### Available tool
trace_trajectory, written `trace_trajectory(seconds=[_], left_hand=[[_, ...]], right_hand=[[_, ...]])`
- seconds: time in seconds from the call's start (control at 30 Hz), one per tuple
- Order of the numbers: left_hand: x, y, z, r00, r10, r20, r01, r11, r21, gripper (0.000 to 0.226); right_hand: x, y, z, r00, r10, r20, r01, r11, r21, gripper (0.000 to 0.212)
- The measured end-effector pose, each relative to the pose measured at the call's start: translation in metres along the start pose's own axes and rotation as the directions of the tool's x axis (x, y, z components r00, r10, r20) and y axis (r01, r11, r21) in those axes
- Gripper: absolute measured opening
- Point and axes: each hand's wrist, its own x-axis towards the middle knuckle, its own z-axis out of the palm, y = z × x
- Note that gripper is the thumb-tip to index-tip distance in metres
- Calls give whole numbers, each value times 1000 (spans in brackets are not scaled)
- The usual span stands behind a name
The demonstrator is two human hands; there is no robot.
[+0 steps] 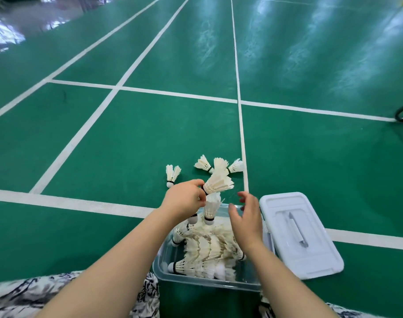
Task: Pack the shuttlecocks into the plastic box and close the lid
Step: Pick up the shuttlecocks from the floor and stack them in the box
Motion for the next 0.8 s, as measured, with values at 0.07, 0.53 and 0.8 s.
trace_trajectory(seconds=[0.07,0.53,0.8], left_hand=[[-3,7,1,999,31,-23,-30,999,24,18],[-19,23,-1,998,12,-69,-11,1000,7,19],[-13,15,-5,998,7,-69,-9,1000,-30,16]], right_hand=[[4,-12,-5,1000,-23,-3,23,994,107,34],[-9,-6,-17,972,-174,159,191,976,-103,14],[-12,-8,-13,968,-151,199,181,973,-141,27]])
